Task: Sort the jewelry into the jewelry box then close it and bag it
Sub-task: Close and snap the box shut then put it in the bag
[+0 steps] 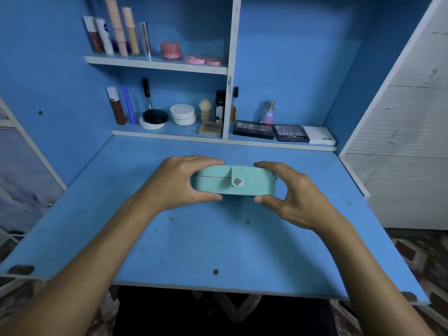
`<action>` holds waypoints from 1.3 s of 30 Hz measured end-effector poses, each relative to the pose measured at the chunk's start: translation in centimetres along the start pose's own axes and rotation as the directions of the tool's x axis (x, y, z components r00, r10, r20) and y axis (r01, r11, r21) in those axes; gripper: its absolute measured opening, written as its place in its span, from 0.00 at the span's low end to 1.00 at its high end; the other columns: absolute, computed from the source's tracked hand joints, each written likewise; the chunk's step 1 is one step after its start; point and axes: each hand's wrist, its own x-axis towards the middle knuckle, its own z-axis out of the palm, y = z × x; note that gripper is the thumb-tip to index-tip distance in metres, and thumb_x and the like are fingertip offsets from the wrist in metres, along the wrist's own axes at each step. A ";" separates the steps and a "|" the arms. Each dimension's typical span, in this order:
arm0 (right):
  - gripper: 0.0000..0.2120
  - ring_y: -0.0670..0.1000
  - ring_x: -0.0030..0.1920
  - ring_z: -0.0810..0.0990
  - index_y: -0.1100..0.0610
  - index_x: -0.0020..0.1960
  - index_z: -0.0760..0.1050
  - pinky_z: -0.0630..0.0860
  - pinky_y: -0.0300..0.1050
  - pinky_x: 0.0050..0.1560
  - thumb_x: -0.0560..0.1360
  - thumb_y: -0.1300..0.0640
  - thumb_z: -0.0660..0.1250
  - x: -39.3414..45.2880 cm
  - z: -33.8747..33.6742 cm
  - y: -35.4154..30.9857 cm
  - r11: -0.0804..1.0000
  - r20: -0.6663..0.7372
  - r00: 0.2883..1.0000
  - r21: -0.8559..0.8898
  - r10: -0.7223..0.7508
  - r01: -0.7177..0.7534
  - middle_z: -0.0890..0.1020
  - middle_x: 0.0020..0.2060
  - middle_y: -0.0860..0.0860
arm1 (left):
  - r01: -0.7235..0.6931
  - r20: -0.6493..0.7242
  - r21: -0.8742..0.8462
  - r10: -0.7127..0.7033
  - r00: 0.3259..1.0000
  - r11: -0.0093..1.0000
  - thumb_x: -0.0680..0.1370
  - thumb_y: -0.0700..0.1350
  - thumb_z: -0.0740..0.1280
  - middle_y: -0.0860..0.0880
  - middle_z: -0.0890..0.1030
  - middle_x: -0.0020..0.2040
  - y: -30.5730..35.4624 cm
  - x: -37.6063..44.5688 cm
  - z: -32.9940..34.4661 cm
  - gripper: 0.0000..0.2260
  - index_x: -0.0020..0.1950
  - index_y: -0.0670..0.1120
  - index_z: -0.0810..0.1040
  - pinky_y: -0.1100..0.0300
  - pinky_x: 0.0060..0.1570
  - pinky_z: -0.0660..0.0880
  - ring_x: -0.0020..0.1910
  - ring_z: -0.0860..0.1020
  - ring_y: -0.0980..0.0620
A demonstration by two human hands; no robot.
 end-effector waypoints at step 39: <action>0.28 0.46 0.60 0.74 0.49 0.69 0.71 0.70 0.36 0.61 0.72 0.42 0.71 1.0 1.0 0.5 0.999 -0.076 0.996 0.028 -0.043 0.045 0.77 0.61 0.45 | -0.371 -0.092 0.165 0.389 0.917 0.914 0.78 0.46 0.70 0.43 0.77 0.66 0.0 0.7 2.3 0.13 0.63 0.51 0.83 0.46 0.57 0.75 0.59 0.76 0.42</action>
